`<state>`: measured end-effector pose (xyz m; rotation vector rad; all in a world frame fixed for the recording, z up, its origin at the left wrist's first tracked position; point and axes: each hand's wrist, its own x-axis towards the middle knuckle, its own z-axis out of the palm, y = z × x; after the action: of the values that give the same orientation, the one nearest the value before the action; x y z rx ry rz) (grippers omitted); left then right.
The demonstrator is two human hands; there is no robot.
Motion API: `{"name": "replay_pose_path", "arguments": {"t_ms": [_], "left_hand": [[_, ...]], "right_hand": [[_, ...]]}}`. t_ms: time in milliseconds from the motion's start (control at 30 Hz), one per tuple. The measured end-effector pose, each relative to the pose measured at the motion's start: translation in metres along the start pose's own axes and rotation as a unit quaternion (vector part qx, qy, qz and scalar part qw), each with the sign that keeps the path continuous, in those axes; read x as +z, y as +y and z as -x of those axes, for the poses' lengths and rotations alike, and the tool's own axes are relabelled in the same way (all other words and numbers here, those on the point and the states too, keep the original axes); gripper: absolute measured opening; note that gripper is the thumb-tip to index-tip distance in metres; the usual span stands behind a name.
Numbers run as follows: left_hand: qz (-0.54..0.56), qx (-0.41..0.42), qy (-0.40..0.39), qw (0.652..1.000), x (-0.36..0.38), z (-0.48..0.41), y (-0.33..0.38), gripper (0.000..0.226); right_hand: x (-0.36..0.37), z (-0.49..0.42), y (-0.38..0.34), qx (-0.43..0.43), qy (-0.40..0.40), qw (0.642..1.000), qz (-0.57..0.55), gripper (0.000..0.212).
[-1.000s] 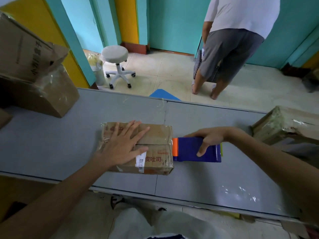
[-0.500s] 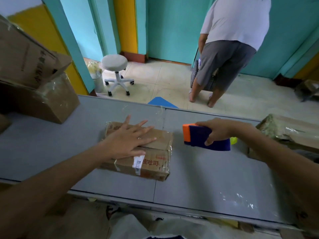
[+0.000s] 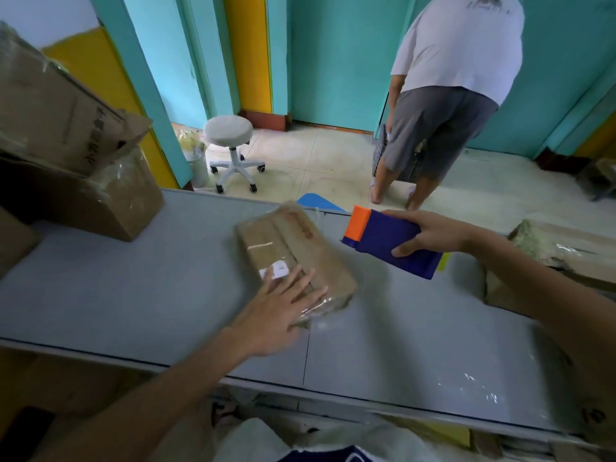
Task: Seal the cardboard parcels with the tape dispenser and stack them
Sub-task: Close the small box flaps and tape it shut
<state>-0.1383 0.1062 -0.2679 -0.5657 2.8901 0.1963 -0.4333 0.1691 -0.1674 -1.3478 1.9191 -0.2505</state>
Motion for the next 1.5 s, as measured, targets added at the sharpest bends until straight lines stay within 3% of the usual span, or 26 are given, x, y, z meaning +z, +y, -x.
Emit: {"name": "replay_pose_path", "arguments": {"t_ms": [133,200,233,300,367,500,600,933,1033,1067,1133,1200,1267,1333,1500], "left_hand": [[0.041,0.056,-0.059,0.996,-0.011,0.006,-0.025,0.083],[0.223,0.027,-0.019,0.974,-0.025,0.003,-0.028,0.084],[0.348,-0.019,0.033,0.937,-0.036,0.003,-0.029,0.079],[0.558,-0.106,0.133,0.812,-0.061,0.003,-0.025,0.057],[0.674,-0.148,0.139,0.710,-0.081,0.001,-0.018,0.040],[0.747,-0.168,0.110,0.634,-0.088,0.007,-0.008,0.024],[0.784,-0.170,0.123,0.584,-0.083,0.018,-0.008,0.025],[0.842,-0.184,0.103,0.496,-0.060,0.044,-0.004,0.031],[0.875,-0.176,0.083,0.443,-0.056,0.053,-0.009,0.054],[0.878,-0.171,0.072,0.441,-0.054,0.056,-0.012,0.063],[0.865,-0.164,0.069,0.469,-0.050,0.058,-0.013,0.067],[0.859,-0.172,0.079,0.475,-0.048,0.057,-0.009,0.052],[0.869,-0.183,0.103,0.448,-0.046,0.057,-0.006,0.027],[0.874,-0.177,0.115,0.438,-0.045,0.058,-0.005,0.020],[0.833,-0.206,0.118,0.499,-0.047,0.053,-0.005,0.014]], "right_hand": [[-0.008,0.022,-0.016,-0.050,-0.060,0.996,-0.036,0.071],[-0.009,0.028,-0.024,-0.071,-0.103,0.991,-0.041,0.064],[-0.007,0.031,-0.028,-0.079,-0.122,0.988,-0.046,0.060],[-0.004,0.035,-0.038,-0.098,-0.154,0.982,-0.048,0.056],[0.002,0.037,-0.049,-0.119,-0.178,0.976,-0.045,0.056],[0.010,0.036,-0.067,-0.156,-0.205,0.966,-0.036,0.056],[0.012,0.034,-0.074,-0.170,-0.217,0.960,-0.040,0.057],[0.028,0.030,-0.080,-0.193,-0.246,0.947,-0.074,0.065],[0.036,0.027,-0.079,-0.196,-0.256,0.943,-0.085,0.052],[0.039,0.026,-0.079,-0.195,-0.259,0.942,-0.087,0.050],[0.043,0.024,-0.079,-0.194,-0.267,0.939,-0.094,0.050],[0.045,0.022,-0.080,-0.191,-0.275,0.937,-0.096,0.052],[0.044,0.020,-0.081,-0.186,-0.275,0.938,-0.100,0.055],[0.043,0.019,-0.080,-0.185,-0.278,0.936,-0.106,0.058],[0.043,0.019,-0.079,-0.186,-0.289,0.934,-0.101,0.060]]}}
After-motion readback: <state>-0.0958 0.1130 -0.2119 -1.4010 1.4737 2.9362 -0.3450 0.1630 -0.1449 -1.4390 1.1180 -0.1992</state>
